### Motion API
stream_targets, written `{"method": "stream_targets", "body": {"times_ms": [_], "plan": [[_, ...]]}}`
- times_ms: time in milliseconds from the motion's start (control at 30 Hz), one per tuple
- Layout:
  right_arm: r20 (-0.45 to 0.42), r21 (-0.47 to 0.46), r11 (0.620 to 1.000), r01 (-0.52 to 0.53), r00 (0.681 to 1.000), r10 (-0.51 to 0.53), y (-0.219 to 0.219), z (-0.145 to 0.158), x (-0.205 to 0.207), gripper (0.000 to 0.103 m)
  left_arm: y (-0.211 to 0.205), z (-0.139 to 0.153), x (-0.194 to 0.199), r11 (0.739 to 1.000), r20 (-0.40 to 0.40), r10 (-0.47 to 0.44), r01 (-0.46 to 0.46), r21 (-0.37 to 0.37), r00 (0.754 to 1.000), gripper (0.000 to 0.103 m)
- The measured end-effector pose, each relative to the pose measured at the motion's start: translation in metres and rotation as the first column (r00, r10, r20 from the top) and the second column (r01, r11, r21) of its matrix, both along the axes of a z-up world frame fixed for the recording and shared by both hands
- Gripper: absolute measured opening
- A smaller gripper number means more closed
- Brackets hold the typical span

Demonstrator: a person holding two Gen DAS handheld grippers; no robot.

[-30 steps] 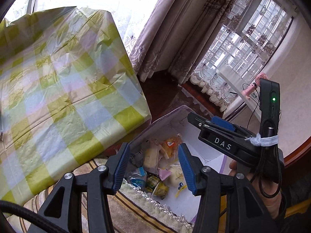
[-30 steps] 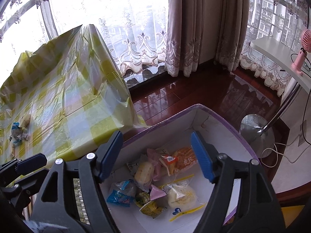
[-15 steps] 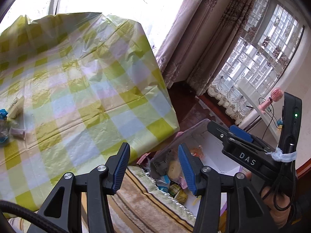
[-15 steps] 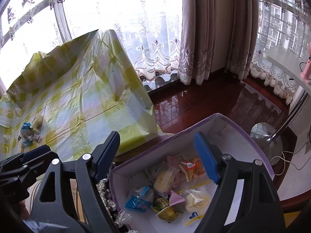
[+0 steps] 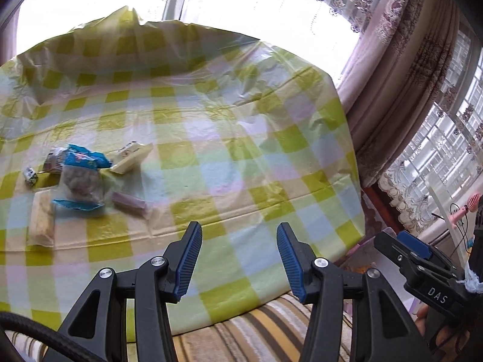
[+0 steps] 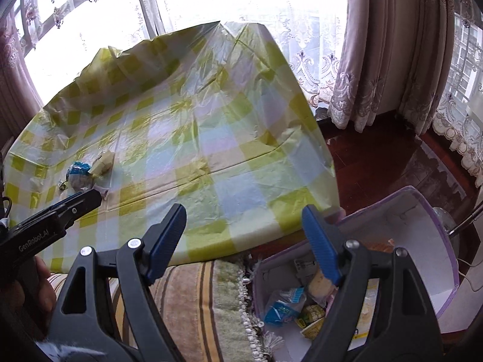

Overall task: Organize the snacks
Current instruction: 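Move both grippers back over the snack pile on the table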

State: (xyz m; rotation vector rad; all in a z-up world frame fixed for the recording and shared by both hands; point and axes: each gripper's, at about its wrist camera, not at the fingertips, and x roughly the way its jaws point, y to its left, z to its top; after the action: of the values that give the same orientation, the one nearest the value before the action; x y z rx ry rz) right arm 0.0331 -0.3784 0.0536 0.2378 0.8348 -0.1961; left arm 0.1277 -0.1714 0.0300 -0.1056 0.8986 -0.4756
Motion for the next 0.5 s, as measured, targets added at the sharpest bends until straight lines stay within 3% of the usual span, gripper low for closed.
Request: {"method": "stream_targets", "body": {"times_ms": [200,500], "plan": [[0.008,0.006,0.996,-0.093,0.996,0.093,0.041,-0.004,0.020,0.081,0.051,-0.008,0.014,0.991,-0.013,0.135,-0.135,0.020,0.991,0.053],[-0.003,-0.040,0.980,-0.196,0.981,0.196,0.089,-0.009,0.044,0.081,0.118,-0.019,0.027,0.955,-0.041,0.296,-0.294,0.044,0.954,0.053]]}}
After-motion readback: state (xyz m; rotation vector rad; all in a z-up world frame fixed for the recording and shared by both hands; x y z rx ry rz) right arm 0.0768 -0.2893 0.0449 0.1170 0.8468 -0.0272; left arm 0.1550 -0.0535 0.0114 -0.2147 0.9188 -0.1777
